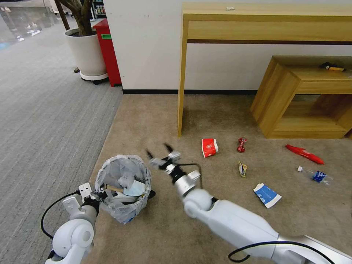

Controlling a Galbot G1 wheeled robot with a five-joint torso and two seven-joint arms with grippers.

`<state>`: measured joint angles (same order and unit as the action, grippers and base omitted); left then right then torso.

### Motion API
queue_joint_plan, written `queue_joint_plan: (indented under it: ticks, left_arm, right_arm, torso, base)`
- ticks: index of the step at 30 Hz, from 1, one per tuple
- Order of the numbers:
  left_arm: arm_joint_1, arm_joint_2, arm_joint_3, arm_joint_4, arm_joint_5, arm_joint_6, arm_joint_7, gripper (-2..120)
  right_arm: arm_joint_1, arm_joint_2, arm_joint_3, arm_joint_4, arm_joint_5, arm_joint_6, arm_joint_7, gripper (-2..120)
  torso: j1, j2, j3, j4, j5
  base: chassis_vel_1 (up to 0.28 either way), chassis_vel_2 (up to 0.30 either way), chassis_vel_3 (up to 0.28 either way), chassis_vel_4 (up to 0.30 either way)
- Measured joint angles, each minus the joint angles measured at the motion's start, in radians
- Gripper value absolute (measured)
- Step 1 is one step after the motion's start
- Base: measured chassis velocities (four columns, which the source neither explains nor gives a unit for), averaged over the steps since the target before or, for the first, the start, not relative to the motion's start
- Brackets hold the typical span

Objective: Pick up the trash bin and place the garbage on the floor into it.

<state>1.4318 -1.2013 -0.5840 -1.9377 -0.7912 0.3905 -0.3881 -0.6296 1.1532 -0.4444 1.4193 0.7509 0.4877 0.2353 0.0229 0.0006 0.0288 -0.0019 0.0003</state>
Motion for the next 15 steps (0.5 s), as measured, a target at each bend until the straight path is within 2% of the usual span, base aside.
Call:
queue_joint_plan:
  ticks: [2, 4, 6, 8, 10, 15]
  left_arm:
    - [0.001, 0.003, -0.007, -0.002, -0.002, 0.000, 0.000, 0]
    - [0.002, 0.004, -0.009, -0.003, -0.002, -0.001, 0.000, 0]
    - [0.010, 0.005, -0.022, -0.008, -0.002, -0.003, 0.005, 0]
    - [0.011, 0.005, -0.024, -0.010, -0.002, -0.003, 0.006, 0]
    - [0.023, 0.010, -0.044, -0.019, -0.003, -0.006, 0.010, 0]
    - [0.038, 0.013, -0.062, -0.035, -0.005, -0.007, 0.014, 0]
  right_arm:
    - [-0.037, -0.019, 0.084, 0.004, -0.006, 0.001, 0.000, 100]
    - [-0.047, -0.022, 0.105, 0.006, -0.008, 0.003, 0.000, 100]
    - [-0.110, -0.039, 0.197, 0.033, -0.016, 0.006, -0.007, 100]
    - [-0.121, -0.041, 0.210, 0.038, -0.017, 0.007, -0.009, 100]
    - [-0.209, -0.053, 0.302, 0.074, -0.022, 0.009, -0.022, 100]
    - [-0.291, -0.063, 0.380, 0.109, -0.021, 0.012, -0.041, 99]
  torso:
    - [0.000, 0.000, 0.000, -0.0002, 0.0000]
    - [0.000, 0.000, 0.000, -0.0003, 0.0001]
    - [0.000, 0.000, 0.000, -0.0001, 0.0000]
    - [0.000, 0.000, 0.000, 0.0000, 0.0000]
    - [0.000, 0.000, 0.000, -0.0001, 0.0002]
    - [0.000, 0.000, 0.000, -0.0002, 0.0001]
  base:
    - [0.000, 0.000, 0.000, 0.000]
    - [0.000, 0.000, 0.000, 0.000]
    - [0.000, 0.000, 0.000, 0.000]
    - [0.000, 0.000, 0.000, 0.000]
    - [0.000, 0.000, 0.000, 0.000]
    - [0.000, 0.000, 0.000, 0.000]
